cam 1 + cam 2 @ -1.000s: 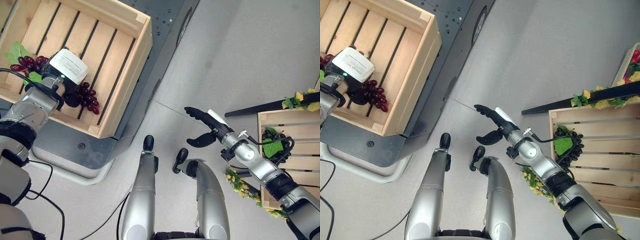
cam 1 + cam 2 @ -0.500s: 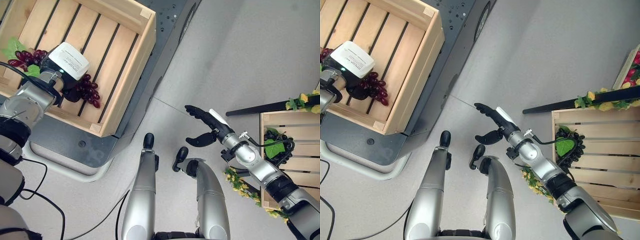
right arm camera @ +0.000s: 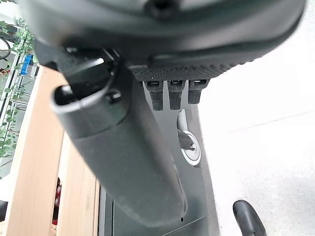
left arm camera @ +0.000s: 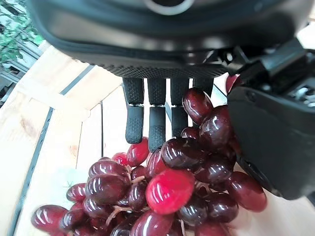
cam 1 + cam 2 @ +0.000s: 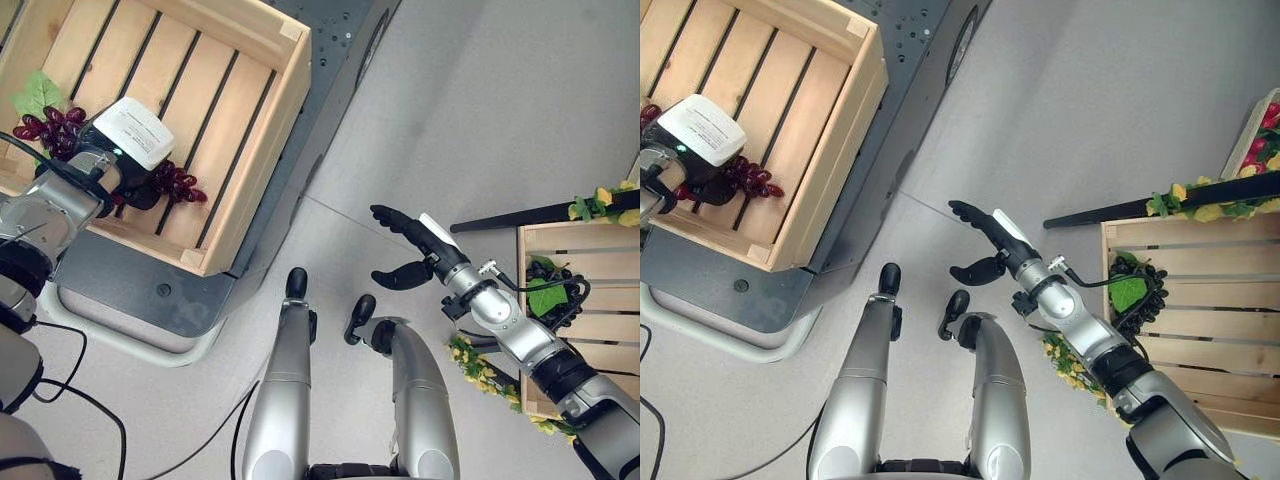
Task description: Pick up the fruits from the basket on one side to the basket on the other side
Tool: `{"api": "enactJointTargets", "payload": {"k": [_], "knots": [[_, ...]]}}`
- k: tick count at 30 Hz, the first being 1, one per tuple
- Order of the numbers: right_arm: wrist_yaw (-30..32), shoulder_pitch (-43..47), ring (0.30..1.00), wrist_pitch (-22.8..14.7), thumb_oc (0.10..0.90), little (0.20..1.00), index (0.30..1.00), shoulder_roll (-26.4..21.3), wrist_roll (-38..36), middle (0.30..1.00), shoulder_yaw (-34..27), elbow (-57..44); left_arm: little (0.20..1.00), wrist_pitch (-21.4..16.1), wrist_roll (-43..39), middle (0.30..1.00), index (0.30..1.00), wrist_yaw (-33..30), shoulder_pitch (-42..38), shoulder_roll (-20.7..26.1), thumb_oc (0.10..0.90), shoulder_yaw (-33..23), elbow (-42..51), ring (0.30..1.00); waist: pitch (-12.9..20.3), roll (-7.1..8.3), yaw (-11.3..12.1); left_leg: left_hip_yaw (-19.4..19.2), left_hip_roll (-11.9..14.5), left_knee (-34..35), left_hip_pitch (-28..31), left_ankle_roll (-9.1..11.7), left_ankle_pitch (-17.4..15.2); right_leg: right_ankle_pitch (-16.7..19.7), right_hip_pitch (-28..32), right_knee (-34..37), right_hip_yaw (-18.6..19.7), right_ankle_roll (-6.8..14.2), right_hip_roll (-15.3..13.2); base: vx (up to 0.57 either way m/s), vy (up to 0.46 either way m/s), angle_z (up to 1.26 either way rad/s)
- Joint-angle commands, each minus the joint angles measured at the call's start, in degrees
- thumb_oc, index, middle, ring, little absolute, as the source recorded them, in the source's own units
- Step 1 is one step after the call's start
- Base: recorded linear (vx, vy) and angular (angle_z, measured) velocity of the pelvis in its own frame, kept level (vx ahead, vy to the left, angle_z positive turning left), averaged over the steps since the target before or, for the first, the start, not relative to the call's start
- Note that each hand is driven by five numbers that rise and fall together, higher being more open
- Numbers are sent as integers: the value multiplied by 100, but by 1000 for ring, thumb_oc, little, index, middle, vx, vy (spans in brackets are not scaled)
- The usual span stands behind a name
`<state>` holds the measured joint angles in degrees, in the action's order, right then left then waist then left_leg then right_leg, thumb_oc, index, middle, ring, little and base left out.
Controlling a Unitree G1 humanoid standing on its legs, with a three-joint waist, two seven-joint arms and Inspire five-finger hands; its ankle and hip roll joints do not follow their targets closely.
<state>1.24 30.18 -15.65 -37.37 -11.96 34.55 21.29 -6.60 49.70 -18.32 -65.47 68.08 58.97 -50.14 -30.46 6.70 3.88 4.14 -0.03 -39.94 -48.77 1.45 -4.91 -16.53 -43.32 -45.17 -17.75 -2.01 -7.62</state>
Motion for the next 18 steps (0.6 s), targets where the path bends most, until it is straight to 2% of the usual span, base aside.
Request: {"api": "enactJointTargets", "payload": {"k": [1, 4, 6, 7, 8, 11, 12, 18], "knots": [[299, -1, 900, -626, 800, 900, 900, -96, -271, 900, -421, -673, 300, 265, -1668, 300, 300, -858, 0, 117, 400, -1085, -256, 300, 66, -143, 84, -392, -156, 772, 1061, -298, -348, 282, 904, 576, 168, 103, 118, 23, -46, -1], [353, -170, 900, -594, 800, 900, 900, 77, -207, 900, -468, -759, 300, -228, -2799, 300, 300, -1233, 638, -146, 400, -2238, -440, 300, 66, -83, 159, -338, -216, 842, 1349, -314, -377, 271, 1218, 692, 139, 106, 134, 39, -64, -3], [387, -188, 900, -556, 800, 900, 900, 158, -200, 900, -472, -778, 300, -450, -3109, 300, 300, -1213, 776, -282, 400, -2726, -515, 300, 66, -52, 182, -320, -233, 844, 1450, -323, -400, 265, 1321, 715, 137, 113, 133, 38, -64, 3], [425, -188, 900, -516, 800, 900, 900, 232, -196, 900, -477, -812, 300, -635, -3531, 300, 300, -1049, 887, -404, 400, -3222, -547, 300, 66, -17, 192, -293, -253, 861, 1546, -330, -412, 263, 1426, 757, 135, 114, 144, 52, -77, 5], [441, -221, 900, -510, 800, 900, 900, 282, -184, 900, -485, -818, 300, -693, -3845, 300, 300, -892, 958, -476, 400, -3488, -545, 300, 66, 6, 211, -287, -258, 878, 1655, -337, -444, 255, 1535, 796, 153, 125, 156, 31, -68, 4], [503, -237, 900, -445, 800, 900, 900, 372, -164, 900, -482, -869, 300, -863, -4465, 300, 300, -744, 1065, -625, 400, -3941, -582, 300, 66, 44, 207, -260, -281, 917, 1800, -348, -468, 255, 1686, 875, 178, 136, 178, 35, -47, -1], [515, -259, 900, -409, 800, 900, 900, 419, -165, 900, -484, -884, 300, -930, -4891, 300, 300, -616, 1129, -697, 400, -4194, -585, 300, 66, 58, 199, -267, -284, 961, 1936, -366, -494, 257, 1810, 941, 207, 142, 198, 40, -33, -3], [504, -253, 900, -337, 800, 900, 900, 534, -205, 900, -476, -845, 300, -1125, -6359, 300, 300, -377, 1420, -999, 400, -4858, -519, 300, 66, 69, 189, -292, -283, 1119, 2343, -400, -541, 290, 2172, 1174, 297, 165, 229, 28, -25, -7]]}}
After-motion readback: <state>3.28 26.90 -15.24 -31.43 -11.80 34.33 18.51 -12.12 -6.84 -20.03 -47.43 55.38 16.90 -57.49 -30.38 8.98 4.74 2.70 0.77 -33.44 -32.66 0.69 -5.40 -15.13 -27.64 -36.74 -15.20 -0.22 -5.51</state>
